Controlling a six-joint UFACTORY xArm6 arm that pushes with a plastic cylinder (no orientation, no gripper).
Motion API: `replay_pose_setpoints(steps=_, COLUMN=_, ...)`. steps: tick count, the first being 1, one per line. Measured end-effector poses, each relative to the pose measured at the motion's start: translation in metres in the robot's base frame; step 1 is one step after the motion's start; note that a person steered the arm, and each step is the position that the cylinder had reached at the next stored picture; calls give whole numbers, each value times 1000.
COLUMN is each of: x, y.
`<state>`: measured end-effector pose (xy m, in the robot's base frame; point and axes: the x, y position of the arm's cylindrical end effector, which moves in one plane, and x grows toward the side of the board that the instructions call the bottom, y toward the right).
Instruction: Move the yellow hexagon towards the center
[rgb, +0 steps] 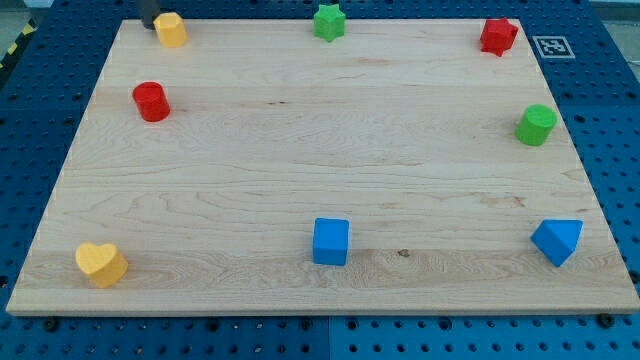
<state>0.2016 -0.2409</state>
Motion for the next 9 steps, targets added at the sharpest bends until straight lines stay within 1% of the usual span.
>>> replay_pose_setpoints(steps=2, x=45, y=15)
replay_pose_setpoints(steps=3, x=45, y=32)
replay_pose_setpoints(steps=4, x=33, y=28)
replay_pose_setpoints(steps=5, x=13, y=12)
replay_pose_setpoints(steps=6, x=13, y=27)
replay_pose_setpoints(steps=7, x=20, y=51)
replay_pose_setpoints(steps=9, x=61, y=94)
